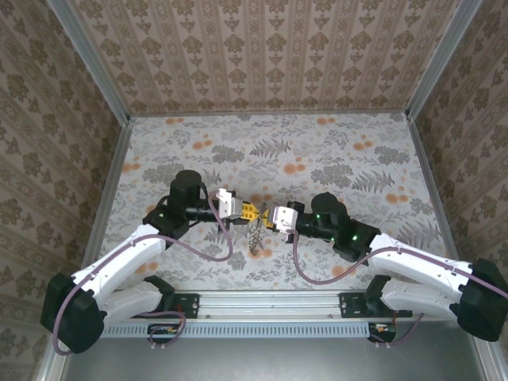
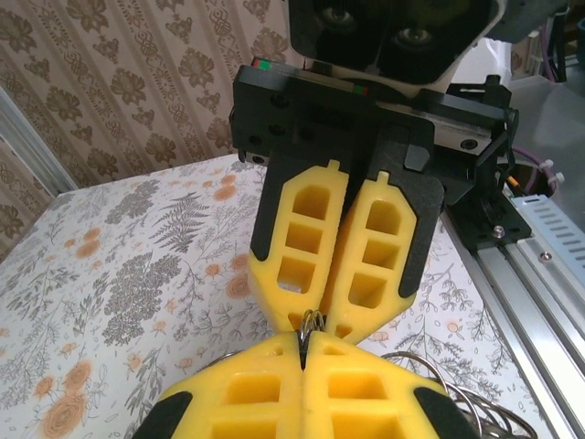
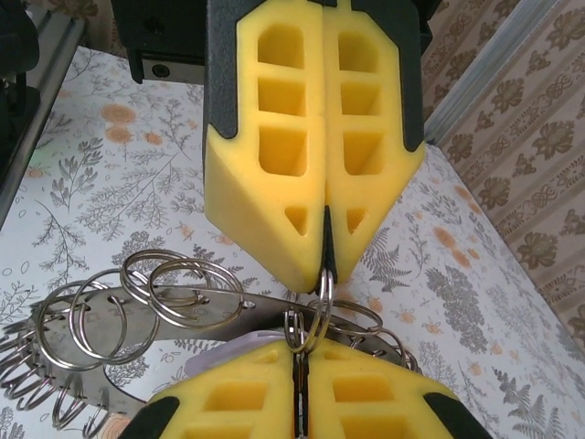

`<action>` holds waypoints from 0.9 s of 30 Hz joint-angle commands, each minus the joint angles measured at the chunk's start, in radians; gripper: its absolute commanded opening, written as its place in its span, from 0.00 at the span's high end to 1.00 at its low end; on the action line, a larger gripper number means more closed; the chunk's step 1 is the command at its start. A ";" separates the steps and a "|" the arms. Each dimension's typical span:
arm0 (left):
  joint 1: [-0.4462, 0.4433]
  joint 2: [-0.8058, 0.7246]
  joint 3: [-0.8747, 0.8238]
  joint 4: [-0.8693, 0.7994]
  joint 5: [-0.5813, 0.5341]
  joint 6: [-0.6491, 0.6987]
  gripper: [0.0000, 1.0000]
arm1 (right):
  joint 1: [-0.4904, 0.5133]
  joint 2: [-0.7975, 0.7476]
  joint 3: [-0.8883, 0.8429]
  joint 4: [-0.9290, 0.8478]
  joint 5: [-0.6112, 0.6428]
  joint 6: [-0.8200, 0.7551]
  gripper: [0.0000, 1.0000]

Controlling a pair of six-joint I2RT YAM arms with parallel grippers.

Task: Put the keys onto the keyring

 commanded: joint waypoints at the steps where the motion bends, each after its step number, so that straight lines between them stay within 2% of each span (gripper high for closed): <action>1: 0.002 0.000 -0.004 0.125 0.000 -0.085 1.00 | 0.003 0.003 -0.007 0.009 -0.018 -0.036 0.84; 3: 0.003 0.003 -0.009 0.138 -0.010 -0.100 1.00 | 0.004 -0.010 -0.026 0.012 0.003 -0.051 0.79; 9: 0.000 0.012 -0.023 0.146 -0.001 -0.114 1.00 | -0.021 -0.074 -0.069 0.089 -0.025 0.000 0.77; 17: -0.002 0.024 -0.025 0.156 0.020 -0.114 1.00 | -0.055 -0.079 -0.074 0.128 -0.067 0.043 0.70; 27: -0.007 0.038 -0.014 0.152 0.037 -0.100 1.00 | -0.072 -0.049 -0.031 0.085 -0.138 0.037 0.69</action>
